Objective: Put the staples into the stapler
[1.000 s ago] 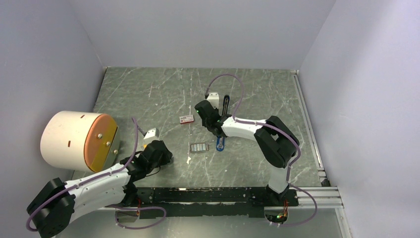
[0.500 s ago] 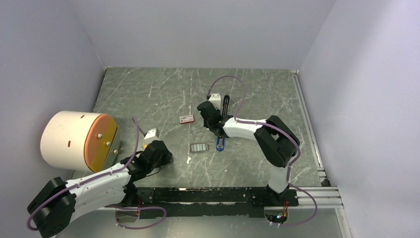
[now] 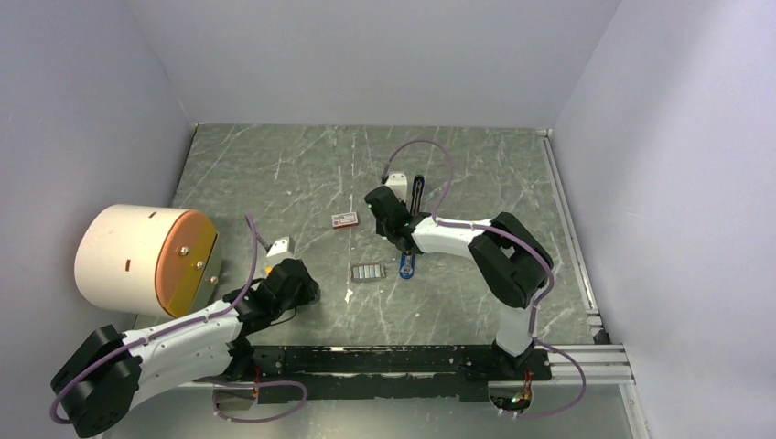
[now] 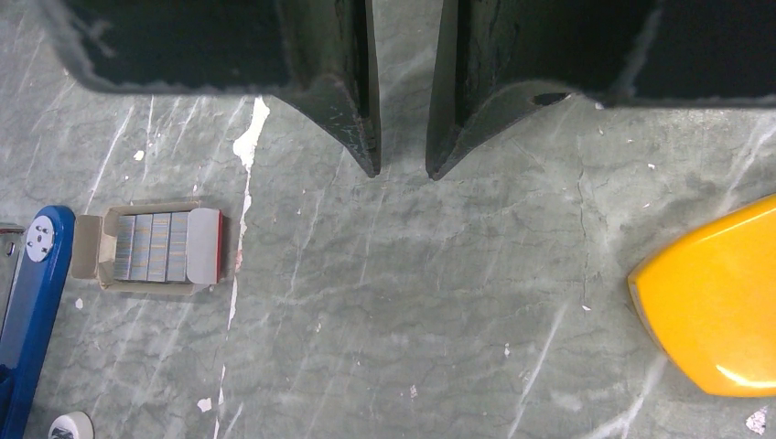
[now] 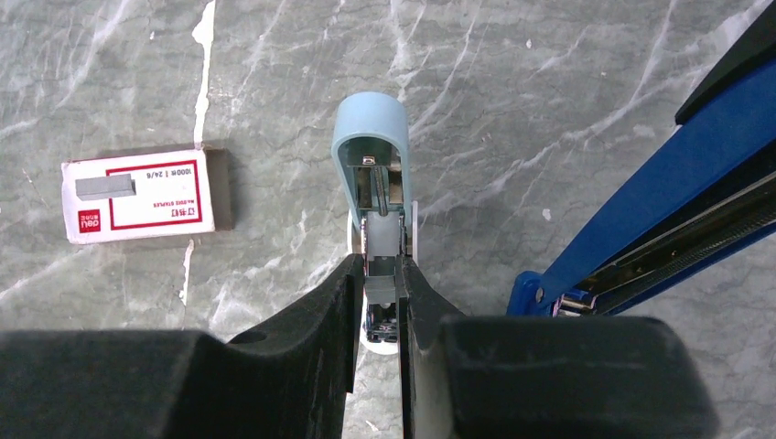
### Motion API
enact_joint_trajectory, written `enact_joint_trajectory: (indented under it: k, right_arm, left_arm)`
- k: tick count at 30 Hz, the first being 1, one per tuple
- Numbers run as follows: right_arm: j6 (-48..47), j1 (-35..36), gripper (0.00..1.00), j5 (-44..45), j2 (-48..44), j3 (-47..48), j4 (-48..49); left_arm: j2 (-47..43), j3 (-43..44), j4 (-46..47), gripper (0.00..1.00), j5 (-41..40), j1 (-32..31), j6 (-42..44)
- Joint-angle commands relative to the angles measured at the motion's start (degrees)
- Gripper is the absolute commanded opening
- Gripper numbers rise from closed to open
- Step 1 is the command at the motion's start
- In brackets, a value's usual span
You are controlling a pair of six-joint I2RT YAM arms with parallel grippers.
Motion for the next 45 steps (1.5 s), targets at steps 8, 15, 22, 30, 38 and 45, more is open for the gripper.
enact_joint_trajectory:
  k: [8, 15, 22, 30, 38, 45]
  right_arm:
    - [-0.5, -0.6, 0.21, 0.4, 1.2, -0.9, 1.6]
    - [-0.4, -0.6, 0.21, -0.3, 1.1, -1.1, 1.6]
    - [-0.6, -0.6, 0.22, -1.1, 0.0, -2.3, 1.7]
    - [-0.7, -0.6, 0.21, -1.3, -1.1, -3.2, 1.5]
    - [-0.9, -0.6, 0.22, -1.9, -2.1, -3.5, 1.2]
    - [-1.2, -0.6, 0.22, -2.2, -2.2, -3.4, 0.9]
  left_arm:
    - [0.3, 1.6, 2.1, 0.31, 0.5, 0.3, -0.1]
    - [0.3, 1.6, 2.0, 0.31, 0.5, 0.3, -0.1]
    - [0.0, 1.5, 1.8, 0.31, 0.4, 0.3, -0.2]
    - [0.0, 1.3, 2.0, 0.31, 0.5, 0.3, -0.3]
    - [-0.1, 1.2, 1.8, 0.31, 0.4, 0.3, -0.3]
    - [-0.1, 1.2, 1.9, 0.31, 0.4, 0.3, -0.4]
